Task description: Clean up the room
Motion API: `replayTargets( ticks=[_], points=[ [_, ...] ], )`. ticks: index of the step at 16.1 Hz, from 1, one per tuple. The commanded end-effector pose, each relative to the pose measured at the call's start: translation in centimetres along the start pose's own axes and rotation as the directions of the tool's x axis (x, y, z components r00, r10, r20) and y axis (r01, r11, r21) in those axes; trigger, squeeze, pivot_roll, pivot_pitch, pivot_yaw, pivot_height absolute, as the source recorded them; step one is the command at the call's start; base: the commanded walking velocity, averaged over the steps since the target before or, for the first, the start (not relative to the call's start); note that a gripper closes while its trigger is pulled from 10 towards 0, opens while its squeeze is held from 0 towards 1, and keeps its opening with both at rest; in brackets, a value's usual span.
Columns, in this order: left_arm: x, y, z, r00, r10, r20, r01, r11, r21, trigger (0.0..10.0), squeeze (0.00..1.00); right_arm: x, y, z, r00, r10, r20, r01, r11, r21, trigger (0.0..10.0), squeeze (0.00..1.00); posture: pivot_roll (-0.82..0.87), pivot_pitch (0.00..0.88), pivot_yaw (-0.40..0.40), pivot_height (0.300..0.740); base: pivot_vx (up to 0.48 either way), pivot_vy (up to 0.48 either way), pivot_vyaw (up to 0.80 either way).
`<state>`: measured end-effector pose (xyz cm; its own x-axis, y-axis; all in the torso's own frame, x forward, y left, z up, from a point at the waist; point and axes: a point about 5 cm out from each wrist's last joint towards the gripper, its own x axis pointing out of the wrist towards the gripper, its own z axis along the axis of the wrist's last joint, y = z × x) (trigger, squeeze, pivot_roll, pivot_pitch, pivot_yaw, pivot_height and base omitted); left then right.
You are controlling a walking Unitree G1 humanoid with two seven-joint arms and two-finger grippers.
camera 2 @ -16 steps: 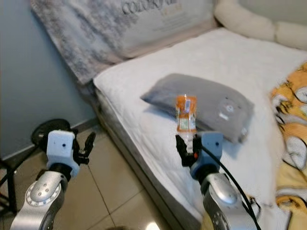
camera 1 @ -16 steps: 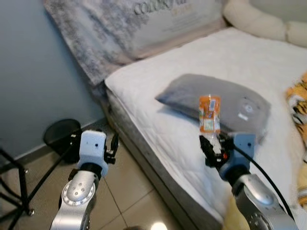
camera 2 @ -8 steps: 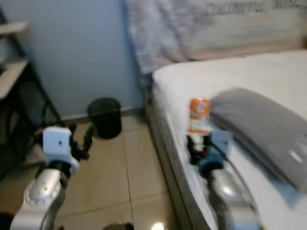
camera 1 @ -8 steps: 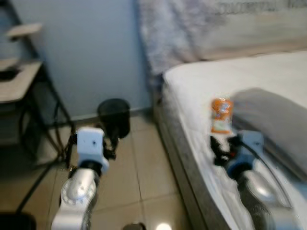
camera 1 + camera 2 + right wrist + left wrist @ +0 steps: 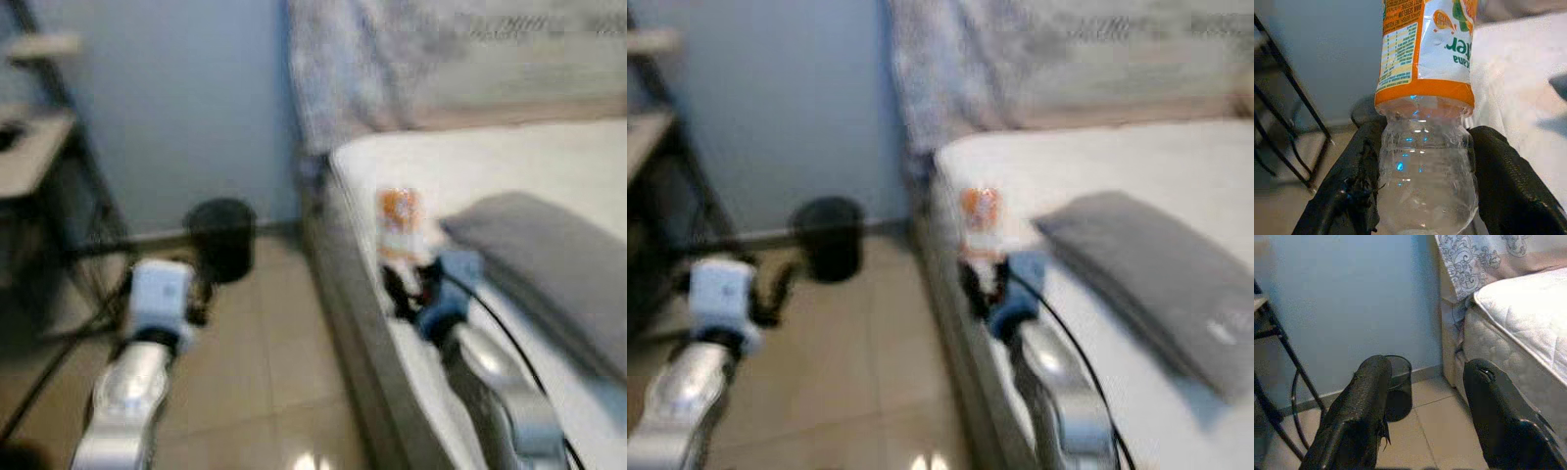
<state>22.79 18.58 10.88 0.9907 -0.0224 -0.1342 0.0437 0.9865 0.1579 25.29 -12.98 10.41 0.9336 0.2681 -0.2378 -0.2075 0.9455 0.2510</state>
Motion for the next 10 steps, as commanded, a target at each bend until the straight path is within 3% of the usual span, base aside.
replayTargets(
  ticks=[1,4,8,10],
  points=[
    [0.3,-0.8,0.5,0.999,-0.026,0.019,0.026,1.000,-0.017,10.0,0.00,-0.2,-1.4,-0.1,0.999,-0.043,0.005,0.042,0.999,0.023,10.0,0.00,0.05,0.000,-0.039,0.740,0.262,0.000,0.00],
    [0.9,-0.7,0.3,1.000,0.005,0.021,-0.004,1.000,-0.021,10.0,0.00,0.9,-1.4,0.7,0.997,-0.055,0.059,0.052,0.998,0.041,10.0,0.00,0.05,0.000,-0.043,0.740,0.171,0.000,0.00],
    [1.7,-1.2,0.7,0.999,-0.028,0.032,0.029,0.999,-0.026,10.0,0.00,0.7,-1.6,0.7,0.993,-0.073,0.088,0.069,0.996,0.049,10.0,0.00,0.01,0.000,-0.023,0.740,0.000,0.000,0.00],
    [2.2,-1.5,0.9,0.998,-0.048,0.041,0.048,0.999,-0.010,10.0,0.00,0.7,-1.9,0.7,0.991,-0.095,0.096,0.086,0.992,0.097,10.0,0.00,0.02,0.000,-0.017,0.740,0.000,0.000,0.00]
  ],
)
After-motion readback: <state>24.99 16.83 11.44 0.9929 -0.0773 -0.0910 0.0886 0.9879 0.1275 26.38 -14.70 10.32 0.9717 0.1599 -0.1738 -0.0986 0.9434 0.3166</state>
